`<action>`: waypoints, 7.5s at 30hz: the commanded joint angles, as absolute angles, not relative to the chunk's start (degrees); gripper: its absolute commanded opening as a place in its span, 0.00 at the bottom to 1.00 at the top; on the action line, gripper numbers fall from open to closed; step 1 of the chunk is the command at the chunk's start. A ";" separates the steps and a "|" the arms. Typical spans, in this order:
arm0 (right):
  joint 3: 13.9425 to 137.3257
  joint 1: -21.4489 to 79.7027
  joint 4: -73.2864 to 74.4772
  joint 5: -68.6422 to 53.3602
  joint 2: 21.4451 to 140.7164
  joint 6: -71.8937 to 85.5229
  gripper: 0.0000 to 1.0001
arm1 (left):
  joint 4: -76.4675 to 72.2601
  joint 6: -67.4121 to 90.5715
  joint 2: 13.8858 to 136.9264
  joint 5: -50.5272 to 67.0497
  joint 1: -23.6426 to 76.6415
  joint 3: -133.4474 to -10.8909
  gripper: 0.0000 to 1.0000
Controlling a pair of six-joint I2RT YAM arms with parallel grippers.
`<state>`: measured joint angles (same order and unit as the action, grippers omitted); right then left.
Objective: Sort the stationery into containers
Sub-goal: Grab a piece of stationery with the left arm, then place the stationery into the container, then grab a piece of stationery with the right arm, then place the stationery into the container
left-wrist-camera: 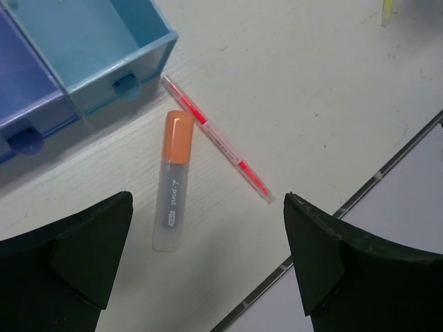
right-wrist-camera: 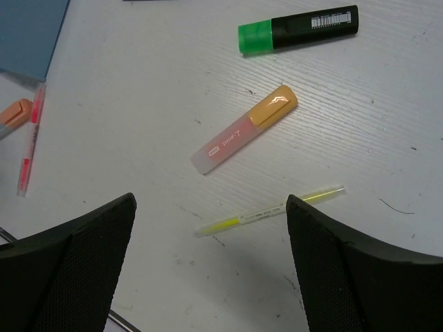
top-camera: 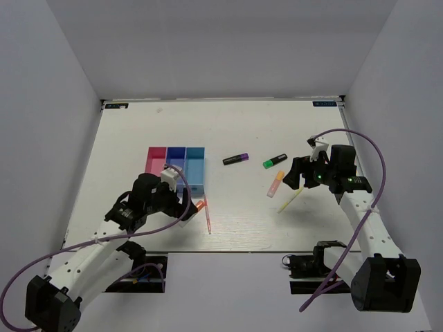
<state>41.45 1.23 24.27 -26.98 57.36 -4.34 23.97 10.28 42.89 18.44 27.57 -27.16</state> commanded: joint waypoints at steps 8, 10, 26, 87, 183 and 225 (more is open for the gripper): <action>40.96 1.14 25.92 -34.79 54.32 -10.80 0.90 | 29.17 5.89 47.10 10.64 38.66 -31.90 0.66; 40.43 1.14 26.02 -35.24 54.58 -13.09 0.51 | 30.05 6.06 48.16 7.48 41.48 -32.43 0.24; 41.84 1.14 27.95 -34.45 55.46 -14.15 0.74 | 26.65 5.01 70.92 -11.60 48.78 -36.57 0.67; 41.92 1.14 28.39 -36.21 53.61 -13.36 0.40 | 28.21 6.42 83.58 -11.25 11.43 -61.43 0.16; 65.74 22.41 35.59 -24.06 101.88 4.15 0.00 | 44.83 10.11 33.84 -19.59 57.48 -32.52 0.85; 119.79 48.60 -4.21 -27.69 133.94 20.82 0.00 | 46.76 16.35 3.25 -55.02 57.39 -29.44 0.82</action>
